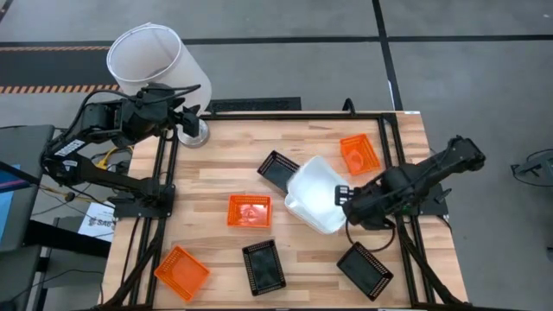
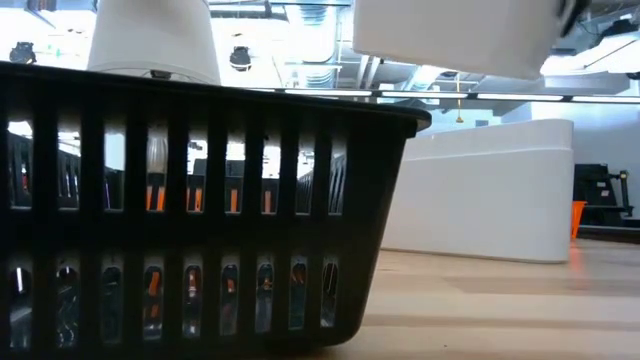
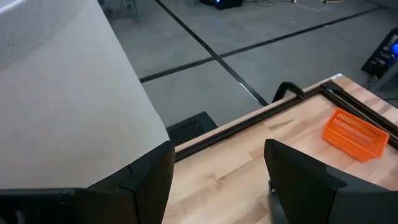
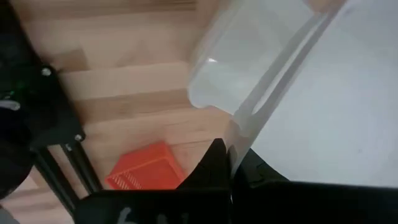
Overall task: Stack baskets by color
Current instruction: Stack the top white bin on top of the bottom white bin, then stack the bottom right black bin on top of the top left black bin
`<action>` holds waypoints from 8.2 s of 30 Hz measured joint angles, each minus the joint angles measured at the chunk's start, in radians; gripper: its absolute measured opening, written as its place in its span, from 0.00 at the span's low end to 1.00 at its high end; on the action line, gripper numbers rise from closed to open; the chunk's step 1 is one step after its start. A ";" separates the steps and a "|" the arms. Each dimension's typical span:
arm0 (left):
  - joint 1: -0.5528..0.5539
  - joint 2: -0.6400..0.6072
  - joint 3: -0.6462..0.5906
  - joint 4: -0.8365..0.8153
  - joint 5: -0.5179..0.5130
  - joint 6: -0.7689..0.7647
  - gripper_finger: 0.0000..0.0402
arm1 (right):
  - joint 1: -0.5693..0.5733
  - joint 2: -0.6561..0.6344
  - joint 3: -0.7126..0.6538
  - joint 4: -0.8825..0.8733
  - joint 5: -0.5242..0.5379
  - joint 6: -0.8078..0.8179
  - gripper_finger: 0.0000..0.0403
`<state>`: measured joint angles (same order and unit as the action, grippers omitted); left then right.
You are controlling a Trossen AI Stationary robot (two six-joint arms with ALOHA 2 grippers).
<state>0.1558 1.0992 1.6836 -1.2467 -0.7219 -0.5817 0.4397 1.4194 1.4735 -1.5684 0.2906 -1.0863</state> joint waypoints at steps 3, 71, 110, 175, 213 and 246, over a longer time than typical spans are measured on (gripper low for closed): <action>0.000 0.000 0.000 -0.001 0.000 -0.018 0.59 | 0.006 -0.011 -0.063 -0.002 0.001 -0.041 0.00; 0.000 0.001 0.000 -0.103 -0.045 -0.186 0.59 | -0.315 -0.155 -0.417 0.357 -0.400 -0.509 0.05; 0.000 0.001 0.000 -0.109 -0.041 -0.137 0.59 | -0.401 -0.156 -0.158 0.257 -0.458 0.856 0.68; 0.000 -0.002 -0.001 -0.089 0.087 0.006 0.59 | -0.111 -0.398 -0.421 0.719 -0.330 2.160 0.01; 0.000 -0.002 0.000 -0.091 0.067 -0.009 0.59 | -0.853 0.827 0.599 0.520 -0.500 0.870 0.00; 0.000 -0.002 0.000 -0.095 0.051 -0.012 0.59 | -0.862 0.822 0.700 0.326 -0.580 0.890 0.02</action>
<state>0.1558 1.0973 1.6836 -1.3415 -0.6704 -0.5935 -0.4221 2.2409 2.1738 -1.2420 -0.2897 -0.1962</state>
